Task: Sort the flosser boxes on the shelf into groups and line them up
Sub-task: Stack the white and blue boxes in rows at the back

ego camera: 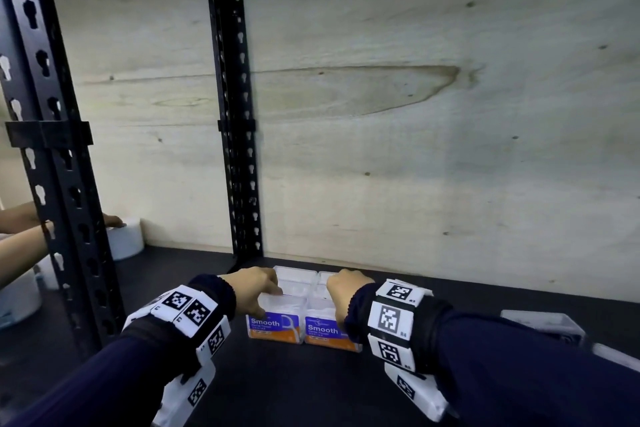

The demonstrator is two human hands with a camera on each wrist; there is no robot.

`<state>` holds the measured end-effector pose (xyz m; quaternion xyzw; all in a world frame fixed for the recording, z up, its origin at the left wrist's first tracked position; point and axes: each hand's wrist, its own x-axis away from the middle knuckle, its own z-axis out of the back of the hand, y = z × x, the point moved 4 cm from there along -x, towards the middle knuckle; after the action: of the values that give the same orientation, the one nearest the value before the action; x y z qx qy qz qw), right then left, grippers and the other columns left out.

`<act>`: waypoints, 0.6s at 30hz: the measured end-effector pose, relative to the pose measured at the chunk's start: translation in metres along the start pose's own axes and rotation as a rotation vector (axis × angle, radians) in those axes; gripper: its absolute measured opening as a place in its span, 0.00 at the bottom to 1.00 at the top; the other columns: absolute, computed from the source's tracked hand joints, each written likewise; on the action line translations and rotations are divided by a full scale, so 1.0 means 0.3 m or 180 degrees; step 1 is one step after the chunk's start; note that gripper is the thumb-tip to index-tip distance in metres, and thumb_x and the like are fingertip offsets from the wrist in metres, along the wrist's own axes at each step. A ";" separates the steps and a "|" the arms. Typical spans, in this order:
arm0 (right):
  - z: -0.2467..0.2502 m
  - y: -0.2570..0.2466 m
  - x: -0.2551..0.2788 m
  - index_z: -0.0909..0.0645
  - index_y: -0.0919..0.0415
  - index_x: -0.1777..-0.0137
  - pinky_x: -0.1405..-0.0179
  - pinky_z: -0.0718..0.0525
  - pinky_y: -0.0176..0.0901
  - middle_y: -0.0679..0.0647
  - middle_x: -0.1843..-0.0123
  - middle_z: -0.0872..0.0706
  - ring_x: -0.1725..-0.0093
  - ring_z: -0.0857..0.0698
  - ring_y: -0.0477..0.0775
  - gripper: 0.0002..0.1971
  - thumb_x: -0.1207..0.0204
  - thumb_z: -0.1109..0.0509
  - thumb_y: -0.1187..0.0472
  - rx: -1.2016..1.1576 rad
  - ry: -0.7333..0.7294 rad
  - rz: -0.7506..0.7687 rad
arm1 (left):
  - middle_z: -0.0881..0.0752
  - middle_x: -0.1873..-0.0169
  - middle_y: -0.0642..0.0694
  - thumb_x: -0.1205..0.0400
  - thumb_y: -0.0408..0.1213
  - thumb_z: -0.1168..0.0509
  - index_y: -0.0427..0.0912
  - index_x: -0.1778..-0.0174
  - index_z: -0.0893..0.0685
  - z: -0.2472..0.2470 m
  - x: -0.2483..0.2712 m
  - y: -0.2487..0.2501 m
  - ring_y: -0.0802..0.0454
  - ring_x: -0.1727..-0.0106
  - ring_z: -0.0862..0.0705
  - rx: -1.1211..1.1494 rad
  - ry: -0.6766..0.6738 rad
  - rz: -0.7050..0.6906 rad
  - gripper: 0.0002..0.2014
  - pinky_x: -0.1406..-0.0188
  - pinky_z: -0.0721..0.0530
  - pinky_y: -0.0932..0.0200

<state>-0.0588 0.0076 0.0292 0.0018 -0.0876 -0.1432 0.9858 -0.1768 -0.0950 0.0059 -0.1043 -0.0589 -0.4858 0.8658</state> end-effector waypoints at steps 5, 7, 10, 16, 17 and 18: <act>-0.020 0.008 -0.020 0.31 0.74 0.28 0.35 0.24 0.54 0.68 0.29 0.24 0.29 0.24 0.67 0.21 0.22 0.41 0.76 -0.0032 0.0201 -0.0007 | 0.31 0.26 0.46 0.20 0.37 0.33 0.43 0.23 0.29 0.000 -0.011 0.014 0.48 0.29 0.25 -0.0015 0.0201 0.0018 0.27 0.34 0.27 0.60; -0.037 0.009 -0.042 0.32 0.72 0.27 0.32 0.26 0.56 0.68 0.27 0.28 0.28 0.26 0.67 0.22 0.21 0.42 0.75 -0.0025 0.0342 -0.0051 | 0.33 0.25 0.46 0.22 0.37 0.31 0.42 0.22 0.33 -0.007 -0.020 0.015 0.48 0.28 0.26 0.0053 0.0245 0.0056 0.31 0.32 0.26 0.59; -0.053 0.022 -0.080 0.35 0.72 0.25 0.29 0.29 0.59 0.67 0.25 0.32 0.26 0.30 0.68 0.22 0.20 0.42 0.73 -0.0118 0.0473 -0.0156 | 0.41 0.20 0.45 0.27 0.38 0.26 0.40 0.18 0.43 -0.014 -0.041 0.021 0.48 0.21 0.34 0.0077 0.0247 0.0078 0.44 0.24 0.31 0.60; -0.122 0.051 -0.181 0.51 0.70 0.18 0.19 0.43 0.58 0.69 0.17 0.48 0.18 0.45 0.67 0.28 0.15 0.46 0.65 -0.0084 0.0235 -0.0399 | 0.62 0.16 0.43 0.27 0.39 0.25 0.38 0.17 0.64 -0.035 -0.073 0.042 0.48 0.14 0.60 -0.0033 -0.0196 0.0260 0.57 0.15 0.52 0.57; -0.135 0.052 -0.193 0.54 0.69 0.18 0.18 0.47 0.58 0.68 0.16 0.51 0.17 0.49 0.66 0.29 0.15 0.48 0.65 -0.0072 0.0172 -0.0451 | 0.62 0.16 0.42 0.27 0.39 0.25 0.38 0.17 0.64 -0.036 -0.080 0.045 0.48 0.14 0.60 -0.0033 -0.0229 0.0284 0.57 0.15 0.51 0.56; -0.149 0.052 -0.201 0.56 0.69 0.17 0.17 0.50 0.58 0.68 0.16 0.54 0.16 0.52 0.66 0.29 0.14 0.49 0.65 -0.0099 0.0108 -0.0479 | 0.62 0.16 0.42 0.26 0.39 0.26 0.38 0.17 0.64 -0.037 -0.084 0.048 0.48 0.14 0.59 -0.0033 -0.0247 0.0298 0.56 0.15 0.50 0.56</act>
<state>-0.1036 0.0387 -0.0247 -0.0045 -0.0683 -0.2181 0.9735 -0.1776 -0.0695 -0.0118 -0.1301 -0.0850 -0.4406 0.8841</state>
